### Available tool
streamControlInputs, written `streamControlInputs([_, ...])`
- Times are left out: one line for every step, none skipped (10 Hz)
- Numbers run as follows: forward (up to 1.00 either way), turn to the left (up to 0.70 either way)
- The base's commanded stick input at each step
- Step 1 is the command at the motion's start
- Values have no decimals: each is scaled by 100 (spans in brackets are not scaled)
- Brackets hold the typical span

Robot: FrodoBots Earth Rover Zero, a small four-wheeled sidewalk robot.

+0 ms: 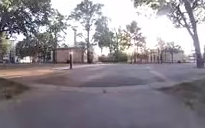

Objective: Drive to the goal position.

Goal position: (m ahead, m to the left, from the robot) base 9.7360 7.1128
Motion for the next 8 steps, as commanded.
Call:
streamControlInputs([70, 0])
streamControlInputs([70, 0])
streamControlInputs([70, 0])
streamControlInputs([70, 0])
streamControlInputs([70, 0])
streamControlInputs([70, 0])
streamControlInputs([70, 0])
streamControlInputs([70, 0])
